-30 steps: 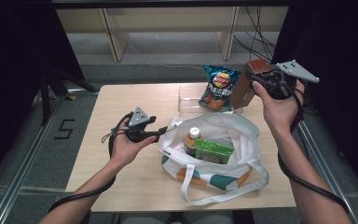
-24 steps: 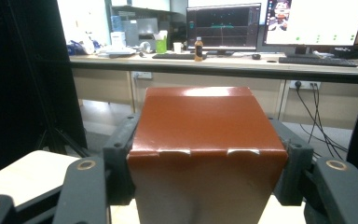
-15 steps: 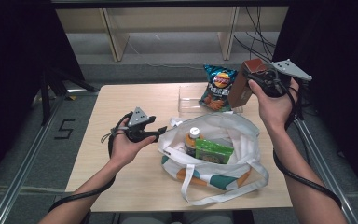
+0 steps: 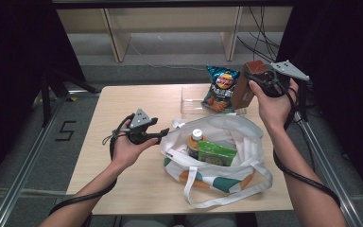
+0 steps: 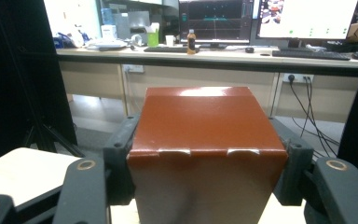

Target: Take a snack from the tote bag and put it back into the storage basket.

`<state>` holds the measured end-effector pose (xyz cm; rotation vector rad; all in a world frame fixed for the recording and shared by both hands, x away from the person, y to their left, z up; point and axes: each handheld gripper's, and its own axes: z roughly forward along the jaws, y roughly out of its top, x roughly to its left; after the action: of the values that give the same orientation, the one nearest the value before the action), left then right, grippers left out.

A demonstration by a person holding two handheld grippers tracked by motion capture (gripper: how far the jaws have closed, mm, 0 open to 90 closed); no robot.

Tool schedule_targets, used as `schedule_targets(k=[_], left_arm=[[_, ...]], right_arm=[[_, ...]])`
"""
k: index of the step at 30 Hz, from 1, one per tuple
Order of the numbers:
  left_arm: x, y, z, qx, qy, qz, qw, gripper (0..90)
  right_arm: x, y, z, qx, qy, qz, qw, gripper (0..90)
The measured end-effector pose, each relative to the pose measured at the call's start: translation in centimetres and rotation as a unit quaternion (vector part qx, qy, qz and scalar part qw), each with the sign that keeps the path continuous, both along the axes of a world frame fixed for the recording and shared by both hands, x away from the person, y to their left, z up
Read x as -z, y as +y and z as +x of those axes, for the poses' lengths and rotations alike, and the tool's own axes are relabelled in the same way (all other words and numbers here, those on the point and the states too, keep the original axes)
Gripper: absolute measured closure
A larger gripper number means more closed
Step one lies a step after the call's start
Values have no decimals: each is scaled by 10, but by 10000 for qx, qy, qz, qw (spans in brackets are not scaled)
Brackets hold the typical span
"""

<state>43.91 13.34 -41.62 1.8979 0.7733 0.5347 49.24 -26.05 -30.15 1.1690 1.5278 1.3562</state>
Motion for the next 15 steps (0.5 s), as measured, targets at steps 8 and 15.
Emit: schedule_targets(k=[8,15], left_arm=[[0,0,0,4,7,-1,10000,378],[1,0,0,4,17,-2,10000,378]], right_arm=[[7,2,7,11,78,-56,10000,395],[12,3,12,66,103,-62,9999,395]])
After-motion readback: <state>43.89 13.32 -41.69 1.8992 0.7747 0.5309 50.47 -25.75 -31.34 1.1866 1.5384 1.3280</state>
